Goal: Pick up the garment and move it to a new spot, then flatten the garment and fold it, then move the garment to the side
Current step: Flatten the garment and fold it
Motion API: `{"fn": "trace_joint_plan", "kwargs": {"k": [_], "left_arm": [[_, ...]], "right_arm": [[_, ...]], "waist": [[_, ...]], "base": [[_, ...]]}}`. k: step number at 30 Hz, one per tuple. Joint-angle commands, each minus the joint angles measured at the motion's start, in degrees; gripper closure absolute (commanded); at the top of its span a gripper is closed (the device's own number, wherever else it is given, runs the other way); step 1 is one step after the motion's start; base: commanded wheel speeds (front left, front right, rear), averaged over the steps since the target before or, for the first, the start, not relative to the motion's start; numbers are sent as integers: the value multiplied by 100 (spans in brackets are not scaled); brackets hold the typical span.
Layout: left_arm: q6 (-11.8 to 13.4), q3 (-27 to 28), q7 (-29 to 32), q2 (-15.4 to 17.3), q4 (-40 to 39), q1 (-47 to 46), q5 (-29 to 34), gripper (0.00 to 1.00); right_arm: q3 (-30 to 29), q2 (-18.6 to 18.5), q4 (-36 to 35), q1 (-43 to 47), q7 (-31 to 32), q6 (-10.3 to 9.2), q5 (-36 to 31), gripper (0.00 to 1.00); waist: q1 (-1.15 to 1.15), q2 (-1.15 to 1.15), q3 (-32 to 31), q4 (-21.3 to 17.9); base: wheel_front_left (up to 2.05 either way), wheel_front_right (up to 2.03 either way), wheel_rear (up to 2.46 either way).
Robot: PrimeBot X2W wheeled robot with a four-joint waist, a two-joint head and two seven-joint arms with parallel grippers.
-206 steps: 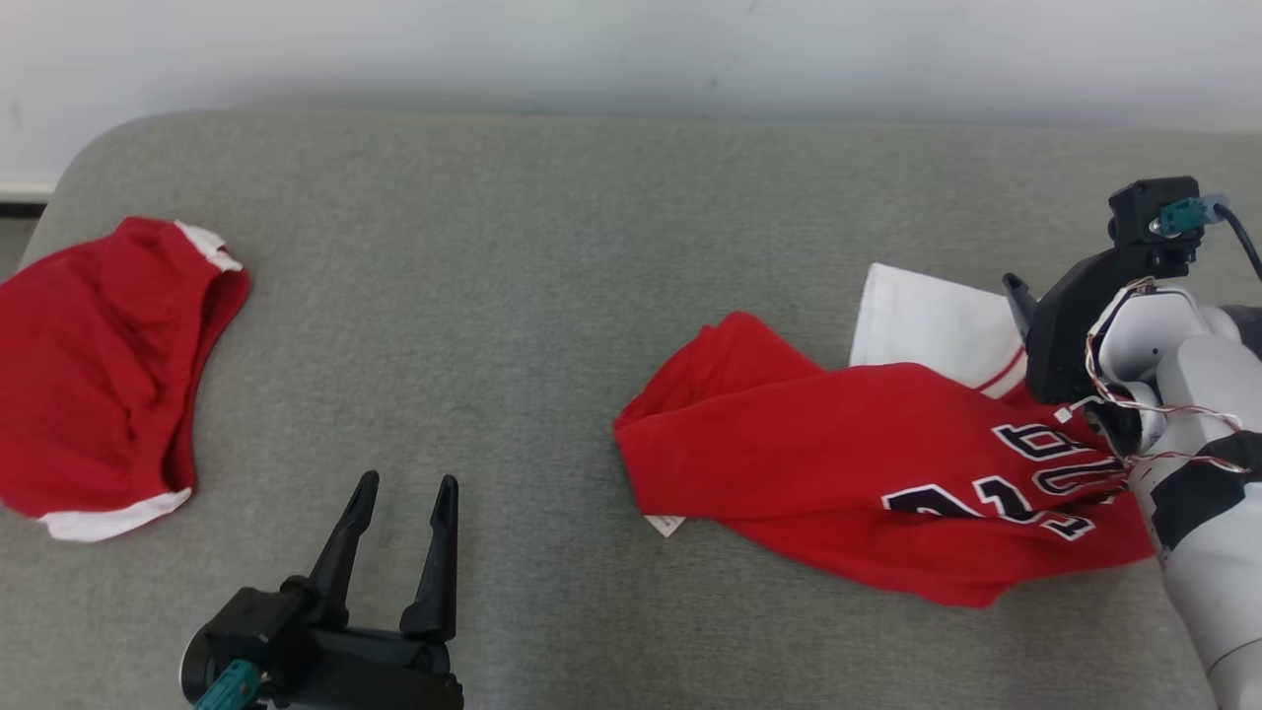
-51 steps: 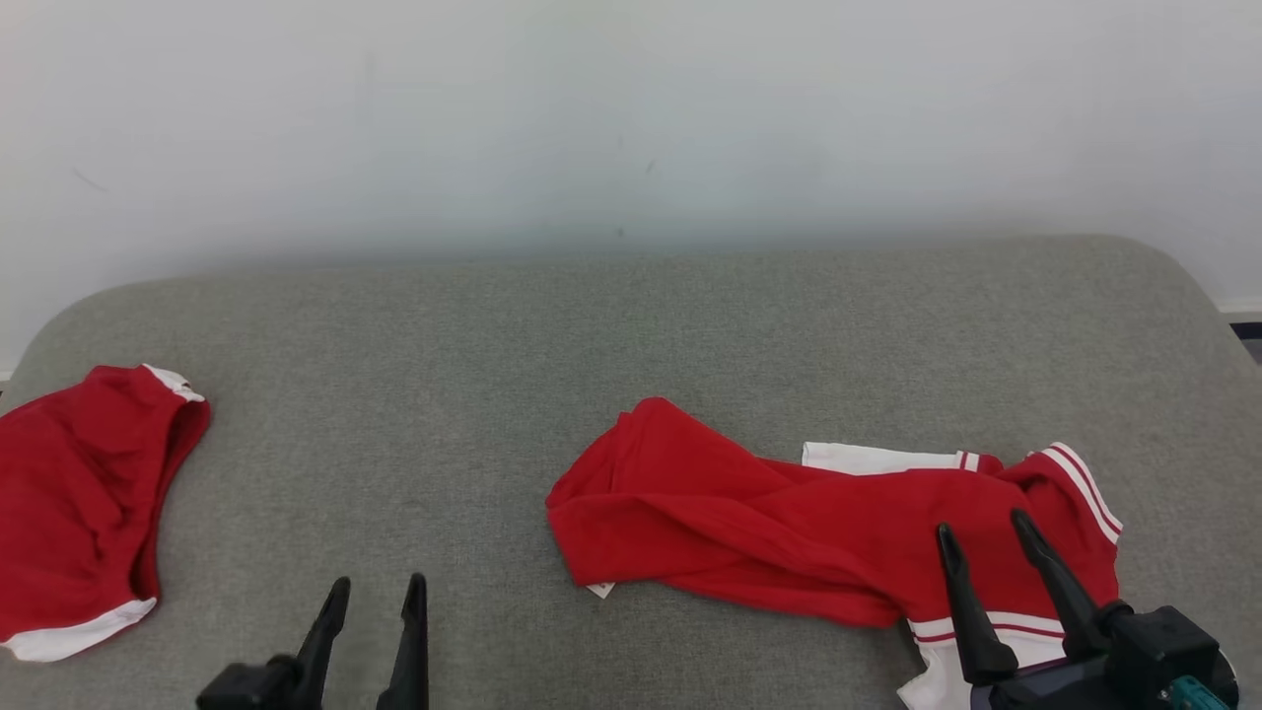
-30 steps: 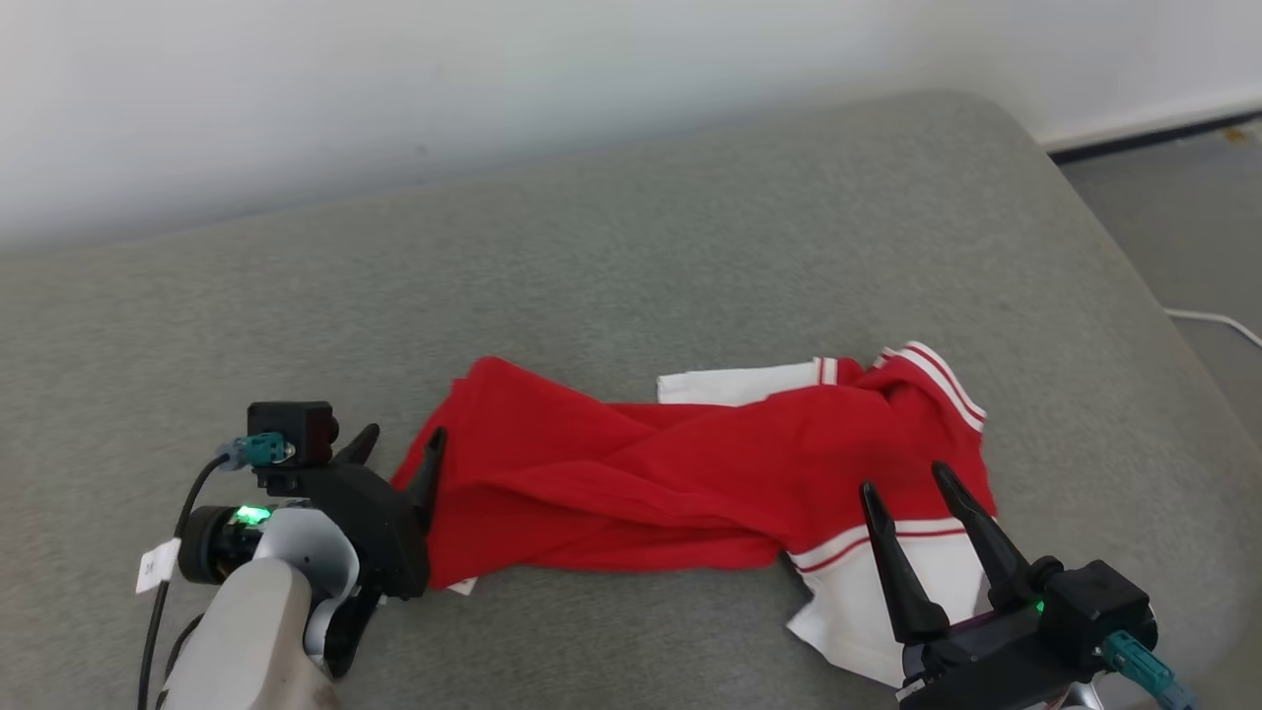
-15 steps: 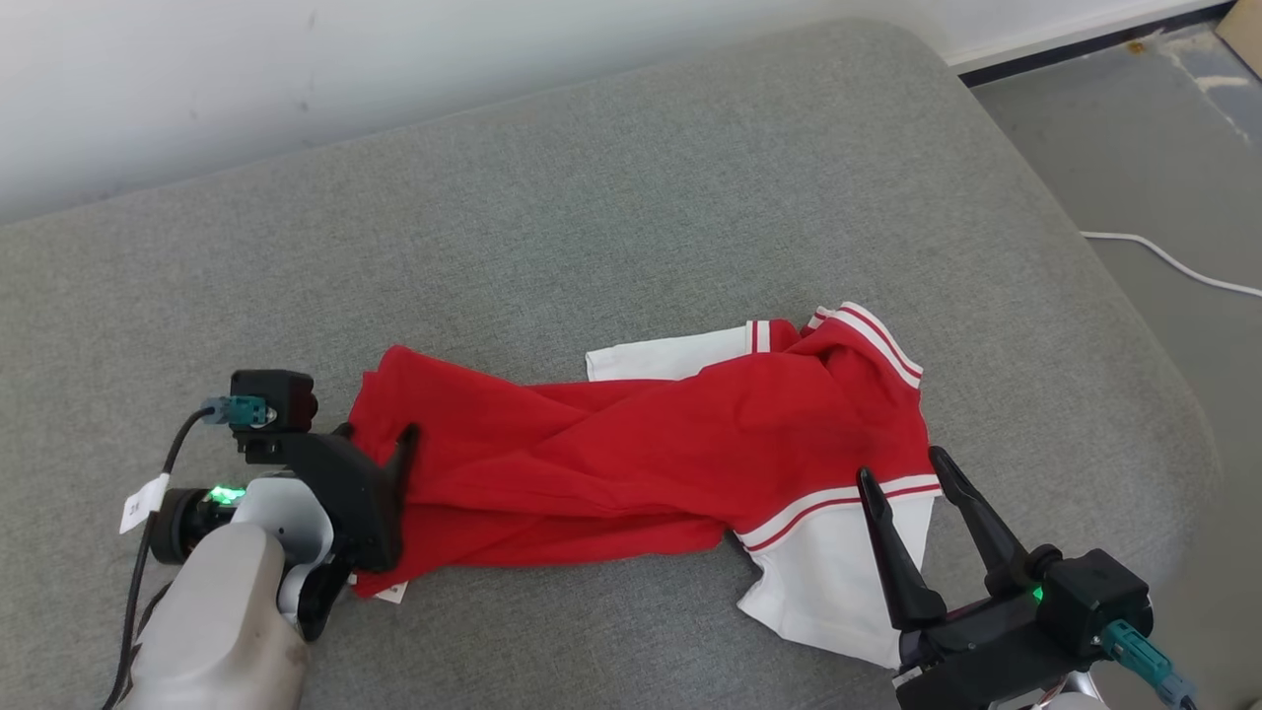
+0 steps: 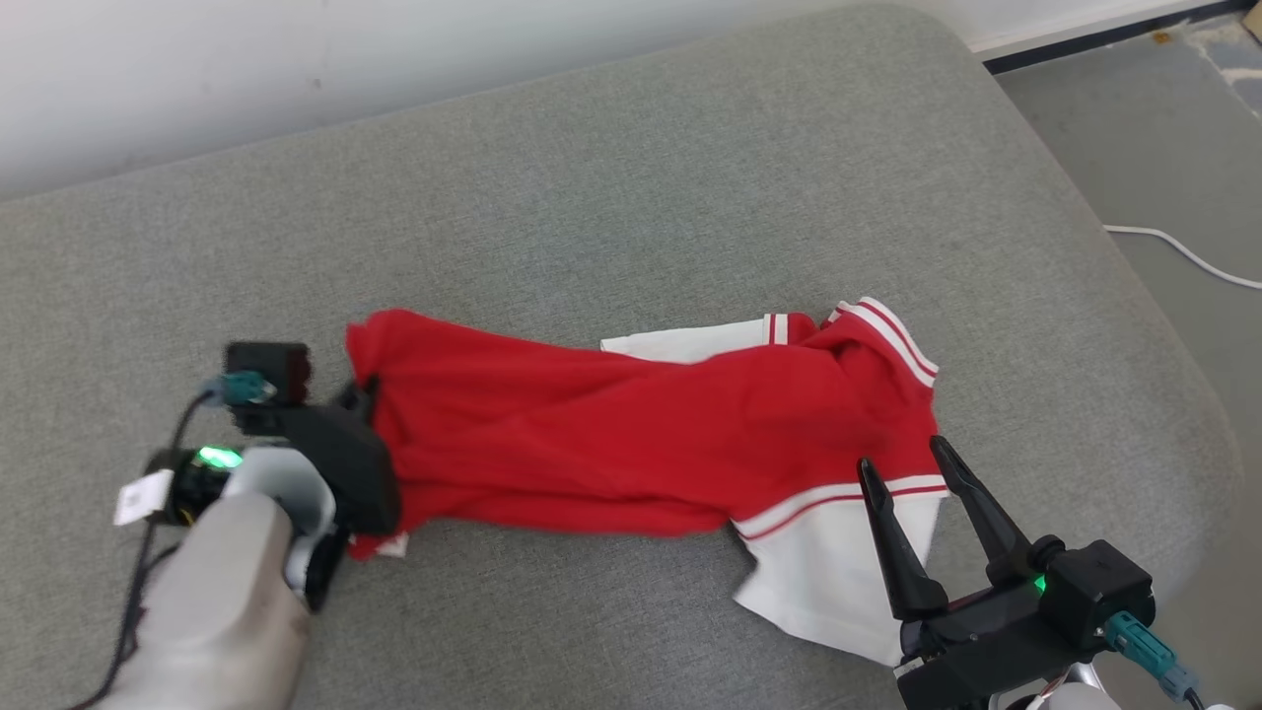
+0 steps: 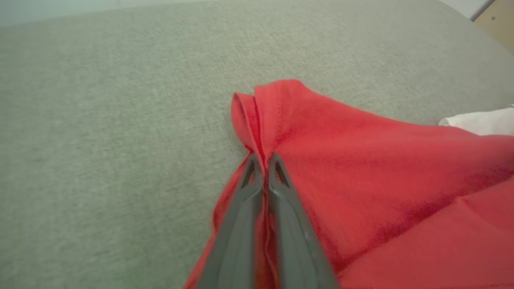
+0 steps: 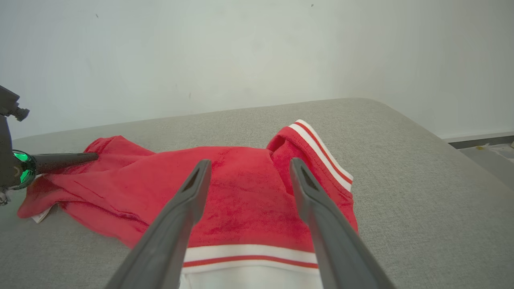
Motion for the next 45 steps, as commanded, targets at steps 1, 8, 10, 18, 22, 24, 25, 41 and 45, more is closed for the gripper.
{"fn": "trace_joint_plan", "kwargs": {"k": [1, 8, 10, 18, 22, 24, 25, 41, 45], "left_arm": [[123, 75, -279, 150, 27, -165, 56, 100], [395, 320, -1103, 449, 149, -439, 54, 100], [479, 398, -1242, 529, 229, -471, 17, 100], [584, 519, -1467, 689, 377, -379, -87, 100], [539, 488, -1512, 672, 409, -362, -98, 0], [516, 453, -1545, 674, 413, -348, -67, 0], [492, 435, -1563, 682, 415, -329, -49, 0], [192, 122, -1279, 794, 224, 113, -11, 0], [138, 51, -1148, 798, 145, 230, -48, 0]], "right_arm": [[-3, -12, -20, -21, -31, 3, 30, 0], [36, -9, -23, -80, -34, 3, 13, 0], [43, -18, -21, -95, -31, 3, 6, 0], [69, -79, -20, -57, 32, 3, 44, 0], [92, -57, -33, -82, 38, 3, 44, 0], [84, -50, -33, -79, 49, 3, 37, 0], [86, -53, -31, -78, 54, 3, 44, 0], [79, 29, 66, 89, 51, 4, 145, 0], [112, 27, 88, 65, 41, 4, 174, 0]], "waist": [[-1, -1, 19, 29], [-1, -1, 52, 105], [-1, -1, 39, 130], [-1, -1, -15, 279], [-1, -1, -41, 343], [-1, -1, -80, 396], [-1, -1, -104, 419], [-1, -1, -442, 764], [-1, -1, -461, 780]], "base": [[0, 0, 0], [0, 0, 0], [0, 0, 0], [0, 0, 0], [0, 0, 0], [0, 0, 0], [0, 0, 0], [0, 0, 0], [0, 0, 0]]}}
